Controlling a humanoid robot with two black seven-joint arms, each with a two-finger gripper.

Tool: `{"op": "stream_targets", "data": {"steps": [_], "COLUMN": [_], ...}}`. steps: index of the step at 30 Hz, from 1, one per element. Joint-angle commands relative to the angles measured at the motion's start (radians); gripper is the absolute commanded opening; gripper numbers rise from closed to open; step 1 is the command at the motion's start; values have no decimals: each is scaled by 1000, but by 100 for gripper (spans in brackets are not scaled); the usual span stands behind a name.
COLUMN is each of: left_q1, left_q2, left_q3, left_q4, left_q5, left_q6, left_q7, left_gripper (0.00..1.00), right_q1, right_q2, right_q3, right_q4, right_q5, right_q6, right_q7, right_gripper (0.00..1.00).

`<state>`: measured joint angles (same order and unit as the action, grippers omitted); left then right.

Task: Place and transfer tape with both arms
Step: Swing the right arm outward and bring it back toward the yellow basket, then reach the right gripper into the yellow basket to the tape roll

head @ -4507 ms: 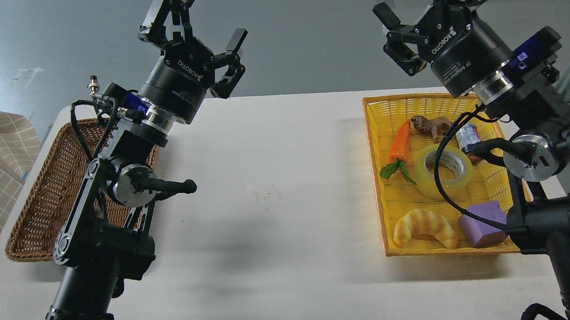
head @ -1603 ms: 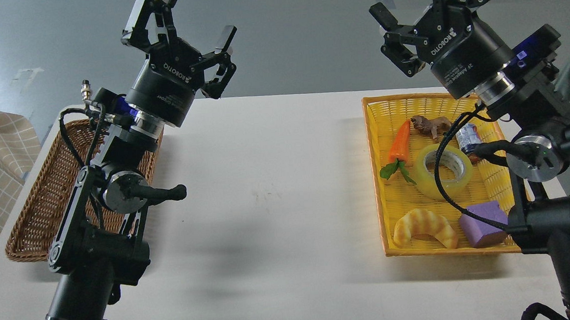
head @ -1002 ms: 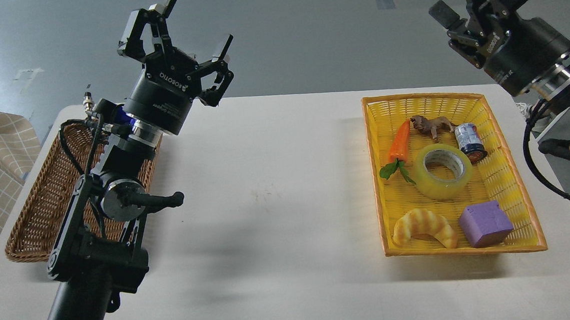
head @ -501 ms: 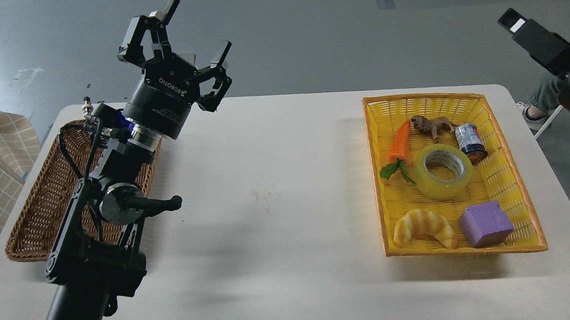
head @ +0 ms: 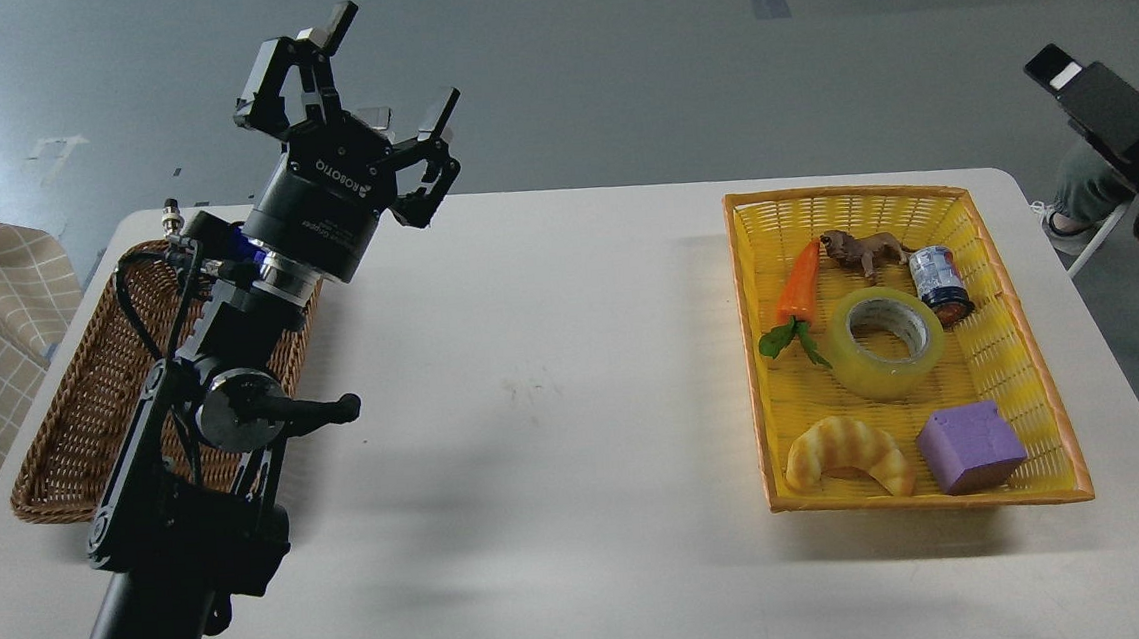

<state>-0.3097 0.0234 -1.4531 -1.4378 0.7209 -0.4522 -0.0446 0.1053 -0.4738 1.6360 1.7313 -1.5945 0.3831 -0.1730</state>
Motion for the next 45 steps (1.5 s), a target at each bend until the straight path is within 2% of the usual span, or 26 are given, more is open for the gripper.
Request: {"op": "stream_targets", "data": {"steps": [1,5,10,14,21,27,37,45], "left_q1": [3,3,4,7,11,23,23,23], "left_q2": [7,7,6,6,6,4,4,3], "left_q3": [-1,0,0,0,5,3,2,0], "left_q4": [-1,-1,-1,-3,0,4,5,5], "left_q5": [0,0,0,0,0,0,0,0], "left_q6": [0,0,0,0,4,6,4,4], "left_q7": [0,0,0,-1,0,0,0,-1], "left_gripper": [98,98,98,98,98,98,98,98], "right_q1": [-7,-13,2,42,68,74,106,163], "right_q2": [-35,-127,-181,-155,-43,4,3,15], "right_q3": [-16,-64,-215,-287,-311,-332,-397,-492], "right_q4": [-4,-12,-42,-105,-216,-280,-295,-363], "right_q5": [1,-50,-307,-423,-429,-435,-452,-464], "right_q6": [19,31,31,30,33,37,37,36], "right_q7": [-42,-42,-39,-39,-57,-68,-69,-68], "right_gripper": [100,100,100,100,100,100,99,98]}}
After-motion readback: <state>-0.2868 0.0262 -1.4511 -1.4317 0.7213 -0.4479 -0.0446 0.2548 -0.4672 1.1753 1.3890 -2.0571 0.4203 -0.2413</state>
